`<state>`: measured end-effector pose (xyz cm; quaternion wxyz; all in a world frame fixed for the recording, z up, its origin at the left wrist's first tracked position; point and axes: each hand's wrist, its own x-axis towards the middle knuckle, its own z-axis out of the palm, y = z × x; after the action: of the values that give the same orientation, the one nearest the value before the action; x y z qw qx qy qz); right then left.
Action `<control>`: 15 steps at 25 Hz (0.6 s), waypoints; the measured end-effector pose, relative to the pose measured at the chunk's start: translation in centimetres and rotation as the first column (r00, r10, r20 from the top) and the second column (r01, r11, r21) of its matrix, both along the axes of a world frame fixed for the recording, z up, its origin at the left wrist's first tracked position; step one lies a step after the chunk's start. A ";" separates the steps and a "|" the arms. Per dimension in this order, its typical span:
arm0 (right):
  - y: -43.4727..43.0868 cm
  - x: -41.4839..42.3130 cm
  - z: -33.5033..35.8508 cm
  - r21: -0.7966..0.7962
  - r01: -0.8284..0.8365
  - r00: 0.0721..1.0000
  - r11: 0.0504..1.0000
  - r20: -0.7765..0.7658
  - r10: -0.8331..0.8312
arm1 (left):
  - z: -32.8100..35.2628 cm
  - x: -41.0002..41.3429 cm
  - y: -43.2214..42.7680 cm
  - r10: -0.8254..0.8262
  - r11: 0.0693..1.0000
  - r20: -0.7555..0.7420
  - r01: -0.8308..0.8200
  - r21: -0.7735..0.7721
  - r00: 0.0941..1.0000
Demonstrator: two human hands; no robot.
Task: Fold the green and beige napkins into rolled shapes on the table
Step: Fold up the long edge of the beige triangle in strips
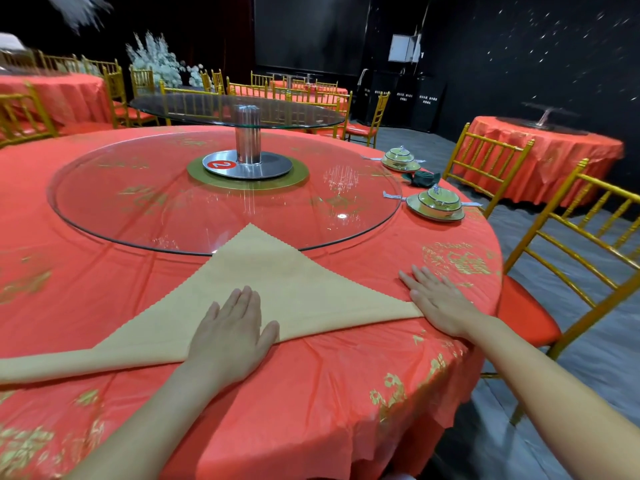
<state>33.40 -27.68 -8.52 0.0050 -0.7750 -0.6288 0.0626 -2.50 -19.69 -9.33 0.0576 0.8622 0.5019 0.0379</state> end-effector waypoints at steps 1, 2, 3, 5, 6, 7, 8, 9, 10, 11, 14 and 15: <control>-0.1 -0.7 0.4 0.014 0.013 1.000 1.000 0.012 -0.013 | 0.0 0.1 0.0 0.002 1.000 -0.004 -0.002 -0.004 1.000; 0.1 -1.9 0.8 0.045 0.019 1.000 0.999 0.023 -0.020 | 0.1 0.2 -0.1 0.005 1.000 -0.008 -0.005 -0.008 1.000; 0.3 -3.7 1.2 0.089 0.010 0.999 0.996 0.033 -0.013 | 0.2 0.3 -0.1 0.005 1.000 -0.013 -0.005 -0.013 1.000; 1.1 -9.1 1.4 0.124 -0.097 0.993 0.988 0.078 0.087 | 0.2 0.4 -0.1 0.008 0.999 -0.014 -0.008 -0.031 1.000; 1.7 -12.3 1.3 0.120 -0.163 0.985 0.979 0.080 0.154 | 0.3 0.5 -0.1 0.010 0.999 -0.014 -0.011 -0.042 1.000; 2.4 -15.5 1.0 0.125 -0.221 0.975 0.967 0.055 0.216 | 0.3 0.4 -0.1 0.015 0.999 -0.016 -0.016 -0.049 1.000; 3.1 -18.2 0.9 0.139 -0.248 0.968 0.959 -0.002 0.251 | 0.3 0.5 0.0 0.012 0.998 -0.016 -0.013 -0.054 1.000; 3.8 -20.3 0.9 0.149 -0.249 0.962 0.957 -0.075 0.262 | 0.3 0.7 0.0 0.006 0.998 -0.012 -0.007 -0.059 1.000; 4.5 -21.9 0.9 0.160 -0.248 0.950 0.955 -0.151 0.272 | 0.3 0.7 0.0 0.001 0.998 -0.002 -0.001 -0.065 1.000; 5.0 -22.7 0.9 0.158 -0.244 0.942 0.957 -0.197 0.273 | 0.3 0.8 0.0 -0.010 0.997 0.008 0.011 -0.072 1.000; 5.7 -23.3 0.0 0.120 -0.236 0.960 0.964 -0.125 0.251 | 0.5 0.2 0.4 -0.043 0.996 0.046 0.047 -0.075 0.998; 5.7 -23.2 -0.3 0.120 -0.235 0.963 0.965 -0.104 0.248 | 0.5 -0.3 0.7 -0.062 0.995 0.074 0.068 -0.077 0.995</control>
<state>10.16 -21.97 -8.79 0.0760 -0.6861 -0.7197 0.0750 -2.80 -19.04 -8.80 0.1107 0.8732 0.4723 0.0469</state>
